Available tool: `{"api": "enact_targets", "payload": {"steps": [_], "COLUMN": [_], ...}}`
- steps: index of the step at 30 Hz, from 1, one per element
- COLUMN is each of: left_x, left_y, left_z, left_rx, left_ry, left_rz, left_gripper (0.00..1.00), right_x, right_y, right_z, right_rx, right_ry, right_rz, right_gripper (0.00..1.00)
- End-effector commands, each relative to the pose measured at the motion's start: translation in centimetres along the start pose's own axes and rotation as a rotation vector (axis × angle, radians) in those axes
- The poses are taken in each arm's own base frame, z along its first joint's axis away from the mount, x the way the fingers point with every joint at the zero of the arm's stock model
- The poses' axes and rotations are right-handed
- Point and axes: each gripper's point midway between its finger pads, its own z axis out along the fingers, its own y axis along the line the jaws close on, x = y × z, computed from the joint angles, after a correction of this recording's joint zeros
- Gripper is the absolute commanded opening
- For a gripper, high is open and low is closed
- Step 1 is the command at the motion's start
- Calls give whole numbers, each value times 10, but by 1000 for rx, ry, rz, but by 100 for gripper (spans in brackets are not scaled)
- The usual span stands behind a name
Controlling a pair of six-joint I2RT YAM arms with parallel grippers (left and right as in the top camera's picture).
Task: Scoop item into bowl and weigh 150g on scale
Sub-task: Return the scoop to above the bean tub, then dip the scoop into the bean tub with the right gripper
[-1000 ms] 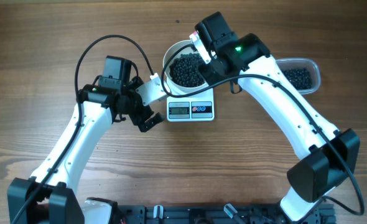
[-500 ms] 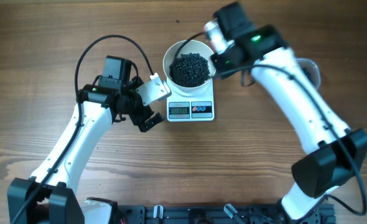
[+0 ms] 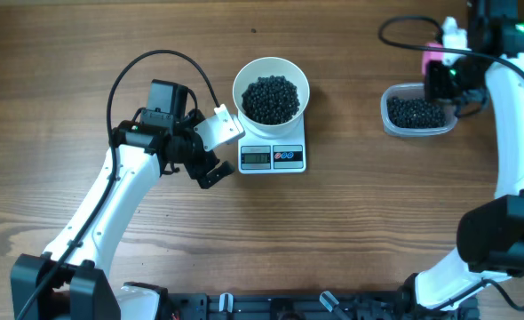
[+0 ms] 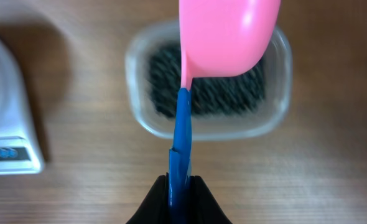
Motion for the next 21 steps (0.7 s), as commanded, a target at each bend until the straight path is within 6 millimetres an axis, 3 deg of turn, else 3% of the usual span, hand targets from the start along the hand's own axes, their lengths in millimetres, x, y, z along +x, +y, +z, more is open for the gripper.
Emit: {"api": "enact_targets", "payload": {"steps": [1,8,14,21], "left_x": [-3,-3,-3,-3], "left_y": [-1,-1,-1,-1], "left_z": [1,1,1,1], "left_rx": [14,14,14,14], "left_ry": [-16,-16,-16,-16], "left_rz": [9,9,9,9], "left_gripper": [100,100,100,100], "right_x": [22,50,58,65], "right_y": [-16,-27,-27,-1], "right_z": [17,67,93,106], "right_rx": [15,56,49,-113], "right_ry": [66,162,197,234], "right_rz": [1,-6,-9,-48], "right_gripper": [4,4,4,4]}}
